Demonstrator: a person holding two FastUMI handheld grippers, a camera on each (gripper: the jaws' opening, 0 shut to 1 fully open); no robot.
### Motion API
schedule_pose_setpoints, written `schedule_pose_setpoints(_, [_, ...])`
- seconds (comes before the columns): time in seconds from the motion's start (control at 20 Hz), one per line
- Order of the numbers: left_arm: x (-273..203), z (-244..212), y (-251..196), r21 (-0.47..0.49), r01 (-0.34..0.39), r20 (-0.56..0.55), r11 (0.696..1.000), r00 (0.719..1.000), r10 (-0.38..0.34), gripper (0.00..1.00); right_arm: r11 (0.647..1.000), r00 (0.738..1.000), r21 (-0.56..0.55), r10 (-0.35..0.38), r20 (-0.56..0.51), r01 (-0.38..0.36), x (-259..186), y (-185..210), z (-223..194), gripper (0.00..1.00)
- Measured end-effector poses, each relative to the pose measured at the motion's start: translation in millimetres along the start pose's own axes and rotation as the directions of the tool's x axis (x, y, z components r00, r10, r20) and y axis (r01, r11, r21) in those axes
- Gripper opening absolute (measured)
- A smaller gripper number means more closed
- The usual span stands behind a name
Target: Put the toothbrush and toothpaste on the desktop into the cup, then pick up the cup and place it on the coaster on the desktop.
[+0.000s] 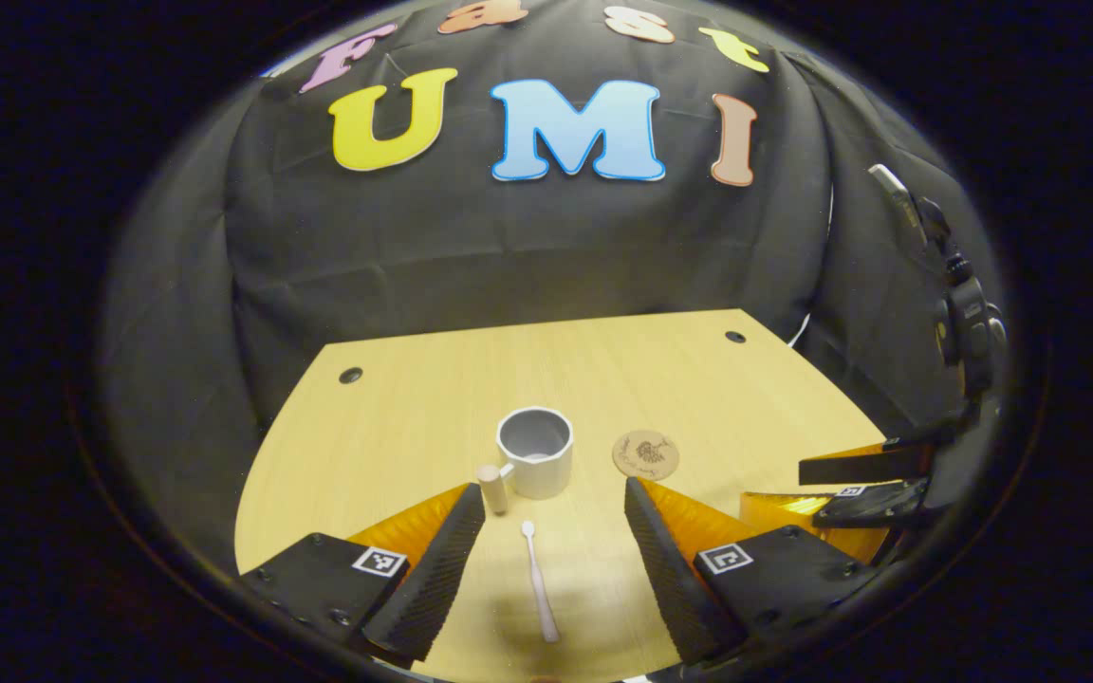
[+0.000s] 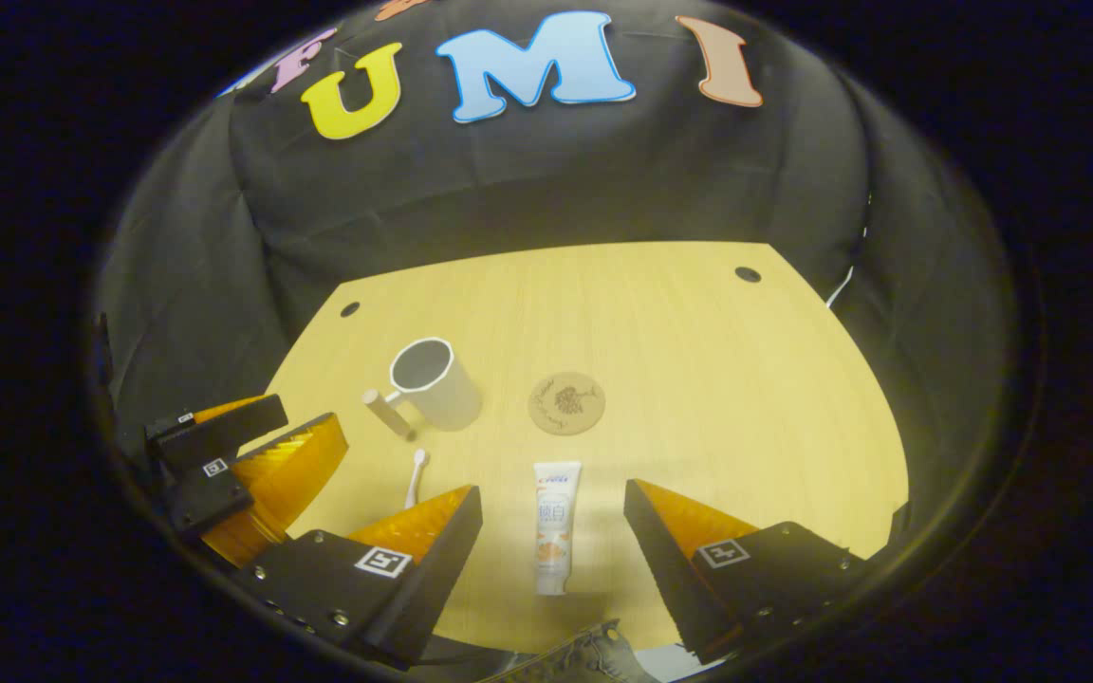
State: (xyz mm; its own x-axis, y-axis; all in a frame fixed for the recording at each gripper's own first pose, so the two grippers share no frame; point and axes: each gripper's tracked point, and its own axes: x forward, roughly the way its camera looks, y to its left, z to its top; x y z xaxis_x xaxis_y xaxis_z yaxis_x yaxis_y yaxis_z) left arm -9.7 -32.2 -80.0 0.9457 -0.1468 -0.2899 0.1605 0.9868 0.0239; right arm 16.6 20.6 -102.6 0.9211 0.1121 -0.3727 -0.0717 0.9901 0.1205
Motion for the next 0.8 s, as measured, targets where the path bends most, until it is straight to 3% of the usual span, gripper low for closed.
schedule_pose_setpoints(0.05, [5, -11, 0, -0.009, 0.003, -0.021, 1.0, 1.0, -0.003, 0.98, 1.0, 1.0, -0.002, -0.009, -0.018, 0.009, 4, -3, -6, 0.89])
schedule_pose_setpoints(0.15, [19, -32, 3, -0.026, 0.006, -0.067, 1.0, 0.998, -0.008, 1.0, 1.0, 0.998, -0.009, -0.027, -0.058, 0.026, 13, -9, -17, 0.89])
schedule_pose_setpoints(0.2, [25, -41, 3, -0.033, 0.007, -0.094, 0.999, 0.996, -0.01, 0.96, 0.999, 0.996, -0.011, -0.035, -0.078, 0.035, 18, -12, -21, 0.93])
schedule_pose_setpoints(0.3, [38, -51, 8, -0.037, -0.001, -0.142, 0.999, 0.99, -0.004, 1.0, 0.999, 0.991, -0.016, -0.045, -0.122, 0.044, 29, -15, -33, 0.93])
schedule_pose_setpoints(0.4, [51, -64, 13, -0.034, -0.008, -0.199, 0.999, 0.98, 0.001, 0.96, 0.998, 0.985, -0.023, -0.054, -0.164, 0.051, 40, -17, -44, 0.89])
schedule_pose_setpoints(0.45, [57, -71, 14, -0.035, -0.012, -0.23, 0.999, 0.973, 0.003, 1.0, 0.998, 0.982, -0.027, -0.055, -0.182, 0.051, 49, -17, -49, 0.93])
schedule_pose_setpoints(0.8, [88, -103, 29, -0.041, -0.044, -0.362, 0.998, 0.932, 0.026, 1.0, 0.997, 0.956, -0.047, -0.07, -0.285, 0.059, 84, -14, -65, 0.92])
